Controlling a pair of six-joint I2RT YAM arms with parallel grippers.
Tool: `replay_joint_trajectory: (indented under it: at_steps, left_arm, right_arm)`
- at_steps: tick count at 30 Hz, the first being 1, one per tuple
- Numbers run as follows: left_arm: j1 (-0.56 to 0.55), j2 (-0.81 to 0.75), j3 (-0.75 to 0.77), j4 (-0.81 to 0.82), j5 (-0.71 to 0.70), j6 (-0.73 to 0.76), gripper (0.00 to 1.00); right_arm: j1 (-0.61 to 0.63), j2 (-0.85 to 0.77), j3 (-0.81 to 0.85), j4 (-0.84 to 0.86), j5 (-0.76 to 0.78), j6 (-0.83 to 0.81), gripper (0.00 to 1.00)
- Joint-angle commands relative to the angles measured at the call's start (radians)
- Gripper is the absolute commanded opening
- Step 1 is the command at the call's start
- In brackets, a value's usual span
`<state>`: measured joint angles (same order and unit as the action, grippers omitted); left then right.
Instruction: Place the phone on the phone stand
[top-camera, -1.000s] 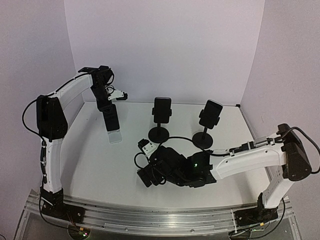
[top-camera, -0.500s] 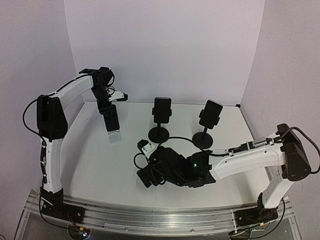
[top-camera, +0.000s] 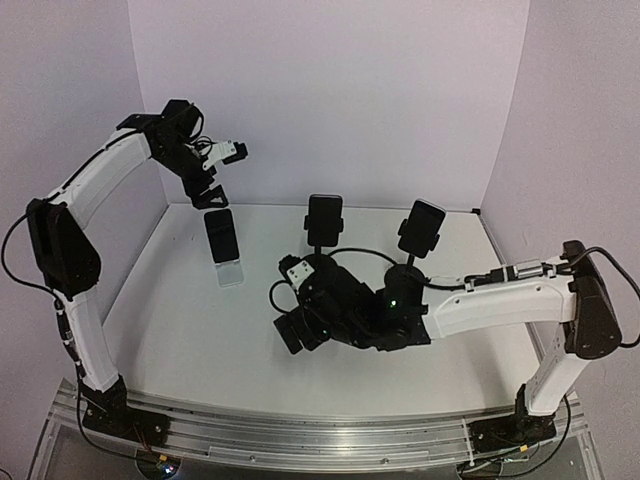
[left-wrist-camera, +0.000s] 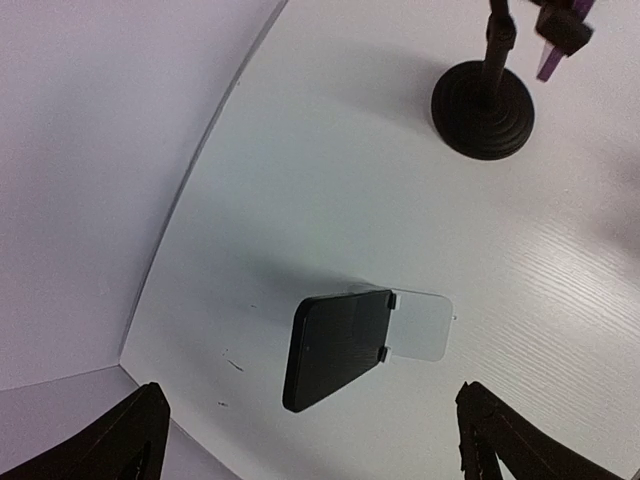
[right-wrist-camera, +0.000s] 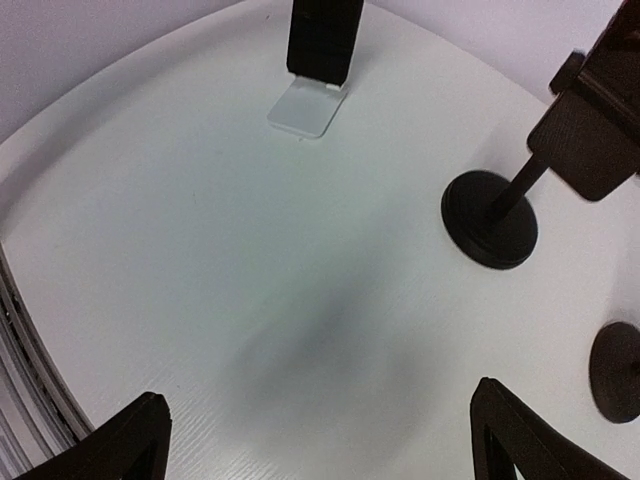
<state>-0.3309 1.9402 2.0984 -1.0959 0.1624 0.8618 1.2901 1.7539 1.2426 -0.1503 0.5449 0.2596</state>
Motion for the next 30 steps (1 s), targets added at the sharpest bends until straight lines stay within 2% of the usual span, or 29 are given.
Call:
replay_joint_trajectory:
  at_steps: [1, 5, 10, 13, 16, 19, 23, 26, 28, 30]
  left_arm:
    - [0.002, -0.237, -0.114, 0.157, 0.138, -0.153, 0.99]
    - [0.002, -0.392, -0.306, 0.344, 0.102, -0.367, 0.99]
    - [0.008, -0.560, -0.502, 0.517, -0.035, -0.612, 1.00]
    - [0.091, -0.641, -0.609, 0.564, -0.049, -0.782, 1.00]
    - [0.202, -0.708, -0.737, 0.576, -0.031, -0.911, 1.00]
    - [0.240, -0.798, -0.882, 0.618, -0.045, -0.956, 1.00]
    - [0.288, -0.889, -1.078, 0.678, -0.078, -1.016, 1.00]
    - [0.293, -0.935, -1.200, 0.761, -0.156, -1.031, 0.99]
    - [0.293, -0.959, -1.279, 0.809, -0.209, -1.055, 1.00]
    - [0.293, -0.980, -1.355, 0.865, -0.236, -1.074, 0.99]
  right_arm:
    - [-0.048, -0.089, 0.283, -0.105, 0.032, -0.079, 0.98]
    - [-0.220, -0.143, 0.404, -0.150, -0.003, -0.074, 0.98]
    - [-0.477, -0.169, 0.569, -0.250, 0.006, -0.089, 0.98]
    - [-0.665, -0.154, 0.646, -0.381, -0.019, -0.079, 0.98]
    - [-0.900, -0.167, 0.630, -0.481, -0.116, -0.031, 0.98]
    - [-1.152, -0.187, 0.574, -0.564, -0.286, 0.040, 0.98]
    - [-1.322, -0.254, 0.391, -0.562, -0.378, 0.002, 0.98]
    - [-1.412, -0.313, 0.169, -0.472, -0.520, -0.085, 0.98]
    - [-1.442, -0.388, 0.011, -0.349, -0.630, -0.139, 0.98]
    - [-1.445, -0.483, -0.183, -0.187, -0.657, -0.180, 0.98]
